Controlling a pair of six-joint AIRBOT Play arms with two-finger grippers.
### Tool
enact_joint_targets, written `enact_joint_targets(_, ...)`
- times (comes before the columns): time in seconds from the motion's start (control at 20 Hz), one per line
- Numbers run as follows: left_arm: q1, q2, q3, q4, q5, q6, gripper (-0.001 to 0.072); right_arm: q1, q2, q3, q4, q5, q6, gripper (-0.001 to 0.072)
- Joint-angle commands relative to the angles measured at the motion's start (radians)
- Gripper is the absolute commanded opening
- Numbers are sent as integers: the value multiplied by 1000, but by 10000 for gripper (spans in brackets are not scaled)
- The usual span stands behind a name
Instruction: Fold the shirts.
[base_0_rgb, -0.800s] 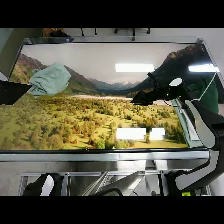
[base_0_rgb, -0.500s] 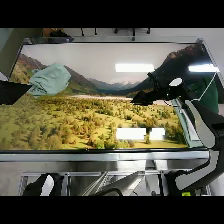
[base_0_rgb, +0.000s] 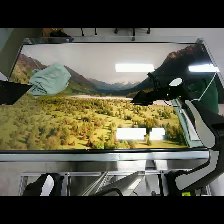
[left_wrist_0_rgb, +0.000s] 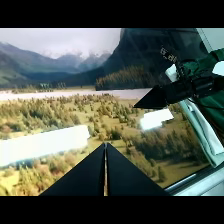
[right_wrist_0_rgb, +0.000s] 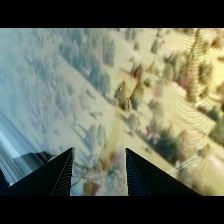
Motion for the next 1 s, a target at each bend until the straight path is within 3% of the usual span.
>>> enact_joint_targets(0.0, -2, -27, 0, -5, 0, 0, 15, 0, 0, 0, 0, 0, 0, 367)
enact_joint_targets(0.4, -3, -211, 0, -43, 93, -32, 15, 0, 0, 0, 0, -2, 0, 367)
enact_joint_targets(0.55, -3, -298, 5, -72, 133, 2, 13, 0, -2, 0, 0, -4, 0, 367)
enact_joint_targets(0.9, -2, -424, 29, 434, 240, -38, 17, 0, -31, 0, 8, -38, 0, 367)
enact_joint_targets(0.95, -2, -448, 29, 463, 261, -38, 156, 2, -35, 0, 8, -37, 0, 367)
